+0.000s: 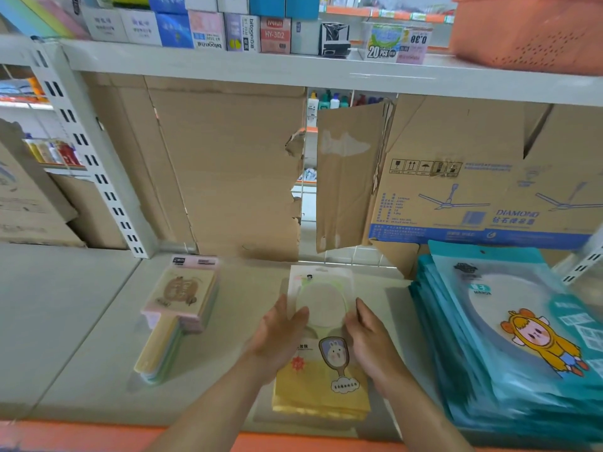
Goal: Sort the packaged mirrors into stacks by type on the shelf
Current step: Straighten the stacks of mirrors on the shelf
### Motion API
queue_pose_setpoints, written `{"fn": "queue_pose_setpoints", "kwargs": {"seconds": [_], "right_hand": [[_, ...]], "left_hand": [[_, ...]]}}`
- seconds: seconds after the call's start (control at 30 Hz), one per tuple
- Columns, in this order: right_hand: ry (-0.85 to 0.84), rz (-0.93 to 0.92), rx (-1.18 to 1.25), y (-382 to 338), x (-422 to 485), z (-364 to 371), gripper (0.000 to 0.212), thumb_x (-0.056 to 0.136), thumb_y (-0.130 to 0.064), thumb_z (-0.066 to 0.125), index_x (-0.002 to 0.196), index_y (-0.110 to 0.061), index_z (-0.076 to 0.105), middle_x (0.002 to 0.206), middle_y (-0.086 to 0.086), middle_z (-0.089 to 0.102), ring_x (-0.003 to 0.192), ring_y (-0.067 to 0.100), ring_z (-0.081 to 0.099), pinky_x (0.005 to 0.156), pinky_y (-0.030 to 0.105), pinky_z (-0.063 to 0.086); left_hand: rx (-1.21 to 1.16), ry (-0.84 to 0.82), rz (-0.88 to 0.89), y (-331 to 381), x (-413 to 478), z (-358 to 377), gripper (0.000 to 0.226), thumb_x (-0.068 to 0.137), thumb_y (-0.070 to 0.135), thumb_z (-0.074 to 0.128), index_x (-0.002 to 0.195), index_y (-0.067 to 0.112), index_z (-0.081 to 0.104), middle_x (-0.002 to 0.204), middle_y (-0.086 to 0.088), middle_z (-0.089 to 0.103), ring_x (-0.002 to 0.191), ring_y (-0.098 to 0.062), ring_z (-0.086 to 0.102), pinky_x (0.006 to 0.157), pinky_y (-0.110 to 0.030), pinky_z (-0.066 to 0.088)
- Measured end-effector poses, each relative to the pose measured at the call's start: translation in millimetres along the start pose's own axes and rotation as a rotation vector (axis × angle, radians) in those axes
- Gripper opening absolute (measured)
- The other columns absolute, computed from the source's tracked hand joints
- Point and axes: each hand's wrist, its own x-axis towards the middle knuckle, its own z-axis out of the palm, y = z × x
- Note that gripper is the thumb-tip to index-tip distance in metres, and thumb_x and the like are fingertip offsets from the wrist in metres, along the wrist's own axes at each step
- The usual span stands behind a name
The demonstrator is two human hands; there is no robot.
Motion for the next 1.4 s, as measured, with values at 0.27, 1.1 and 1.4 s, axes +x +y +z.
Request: {"fn": "queue_pose_setpoints", "kwargs": {"seconds": [0.27, 1.1, 1.4], "right_hand": [[-0.019, 0.018, -0.085, 2.1, 4.4, 4.7, 0.025, 0.101, -0.023, 0.036, 0.122, -0.011, 0.043, 0.116, -0.012, 0.056, 0.114, 0.007, 0.052, 0.090, 0.015, 0.044], [-0.056, 0.006, -0.194, 9.2, -17.3, 3.1, 0.065, 0.099, -0.045, 0.033, 0.152, -0.021, 0.005, 0.157, -0.005, 0.016, 0.144, 0.014, 0.017, 0.118, 0.032, 0.017], [-0.067, 0.027, -0.153, 11.6, -34.3, -7.3, 0.032, 0.099, -0.042, 0.033, 0.126, -0.031, 0.045, 0.122, -0.024, 0.053, 0.121, 0.004, 0.047, 0.104, 0.029, 0.039]], "left_hand": [[-0.049, -0.006, -0.003, 5.9, -2.4, -2.8, 0.018, 0.093, 0.028, 0.044, 0.098, 0.028, 0.061, 0.095, -0.005, 0.067, 0.086, -0.023, 0.067, 0.077, -0.042, 0.058], [0.222, 0.034, 0.148, -15.9, -22.7, -0.6, 0.034, 0.097, 0.038, 0.044, 0.130, 0.030, 0.045, 0.106, -0.002, 0.066, 0.081, -0.014, 0.060, 0.065, -0.027, 0.048], [0.222, 0.085, 0.114, -21.3, -36.5, 4.0, 0.039, 0.094, 0.037, 0.046, 0.131, 0.025, 0.046, 0.076, 0.003, 0.064, 0.066, -0.006, 0.058, 0.059, -0.022, 0.042]]}}
